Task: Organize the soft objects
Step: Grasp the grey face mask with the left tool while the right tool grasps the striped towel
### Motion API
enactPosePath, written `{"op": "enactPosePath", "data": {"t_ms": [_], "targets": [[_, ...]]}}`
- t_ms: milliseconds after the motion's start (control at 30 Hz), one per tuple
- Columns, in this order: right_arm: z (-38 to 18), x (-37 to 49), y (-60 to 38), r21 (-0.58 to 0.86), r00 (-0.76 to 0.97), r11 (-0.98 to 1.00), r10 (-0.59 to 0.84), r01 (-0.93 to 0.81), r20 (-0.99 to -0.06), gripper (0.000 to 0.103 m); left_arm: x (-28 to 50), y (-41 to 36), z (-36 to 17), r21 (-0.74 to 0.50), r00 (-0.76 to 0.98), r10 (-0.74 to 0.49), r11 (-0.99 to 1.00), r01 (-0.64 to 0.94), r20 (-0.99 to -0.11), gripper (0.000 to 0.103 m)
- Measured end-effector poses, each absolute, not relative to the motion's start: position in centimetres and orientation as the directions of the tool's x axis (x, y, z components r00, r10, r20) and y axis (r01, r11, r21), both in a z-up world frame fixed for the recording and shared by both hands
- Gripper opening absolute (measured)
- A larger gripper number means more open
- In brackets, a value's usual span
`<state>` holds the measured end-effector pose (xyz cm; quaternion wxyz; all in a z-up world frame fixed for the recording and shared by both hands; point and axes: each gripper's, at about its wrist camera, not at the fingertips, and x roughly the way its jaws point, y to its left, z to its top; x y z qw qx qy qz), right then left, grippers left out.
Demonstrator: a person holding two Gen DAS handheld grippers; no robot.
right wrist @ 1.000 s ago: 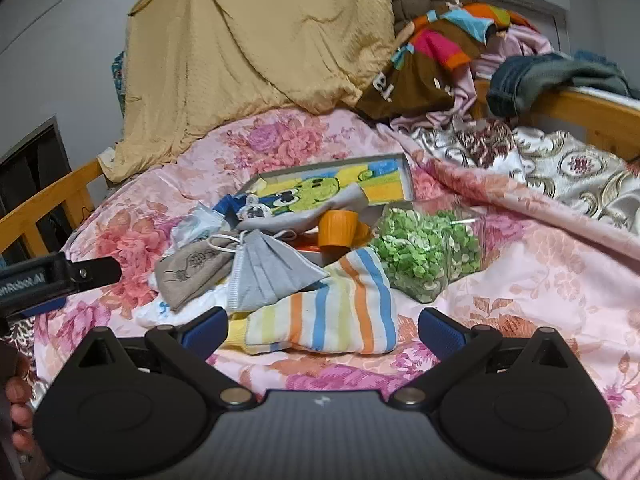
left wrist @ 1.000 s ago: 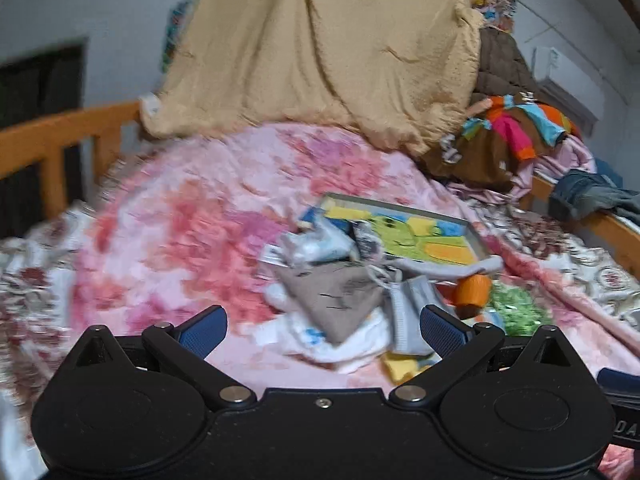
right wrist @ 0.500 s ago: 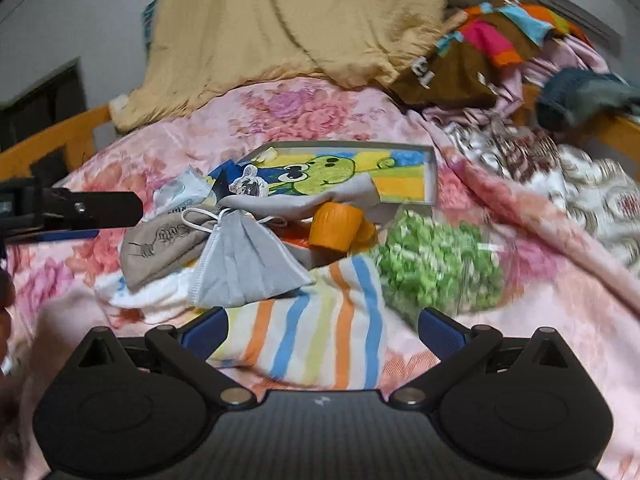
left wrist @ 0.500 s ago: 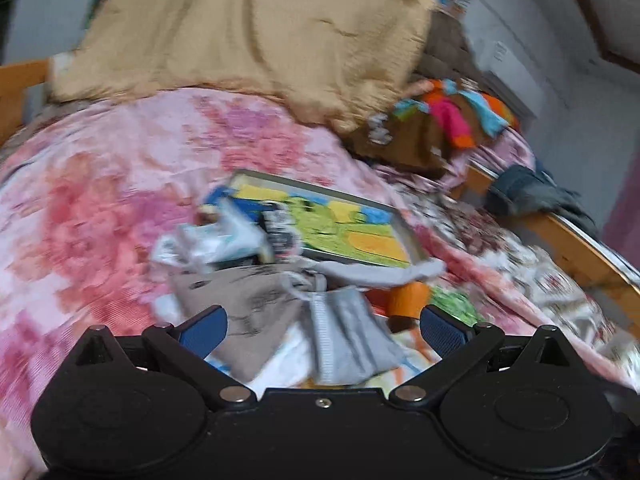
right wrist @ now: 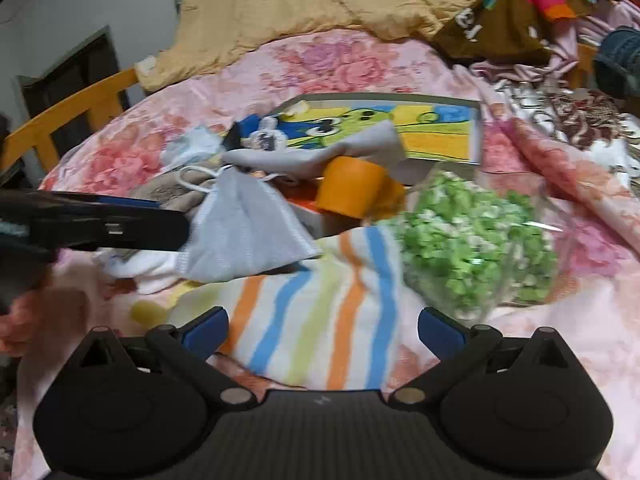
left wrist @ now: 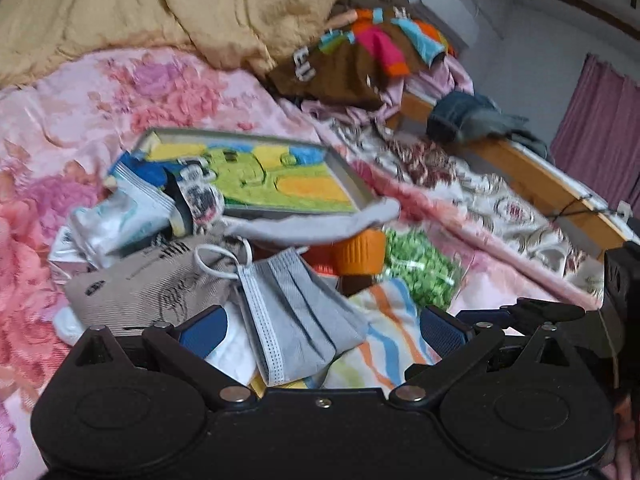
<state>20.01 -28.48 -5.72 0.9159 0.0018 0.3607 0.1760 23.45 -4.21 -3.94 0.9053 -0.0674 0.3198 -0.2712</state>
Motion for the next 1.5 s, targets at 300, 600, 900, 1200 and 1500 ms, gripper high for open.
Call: {"op": "enactPosePath", "data": {"t_ms": [300,600,900,1200,1500], "targets": [[-7.1,21.8,-28.2,0.175,0.655,0.938,0.335,-0.299,-0.677,0.103,27.5,-5.5,-5.7,-0.380,0.559,-0.533,0.846,0.374,-0.635,0.102],[-7.5,22.0,-27.9,0.247,0.637,0.912,0.407,-0.329,-0.655,0.103,28.9,-6.3,-6.5,-0.415,0.534,-0.544,0.839,0.352,-0.648,0.101],[-7.8,21.7,-25.9,0.175,0.655,0.925,0.364,-0.338,-0.662,0.102,29.3,-7.1,-6.8,-0.407,0.530,-0.504,0.864,0.297,-0.682,0.092],[-8.3,21.8,-25.2,0.131,0.654,0.935,0.326,-0.329,-0.682,0.085,29.2,-8.1,-7.3,-0.331,0.542,-0.444,0.896,0.297,-0.713,0.082],[-8.3,20.6,-23.2,-0.018,0.669,0.912,0.287,-0.410,-0.686,0.064,28.1,-7.1,-7.1,-0.376,0.547,-0.466,0.884,0.276,-0.695,0.049]]}}
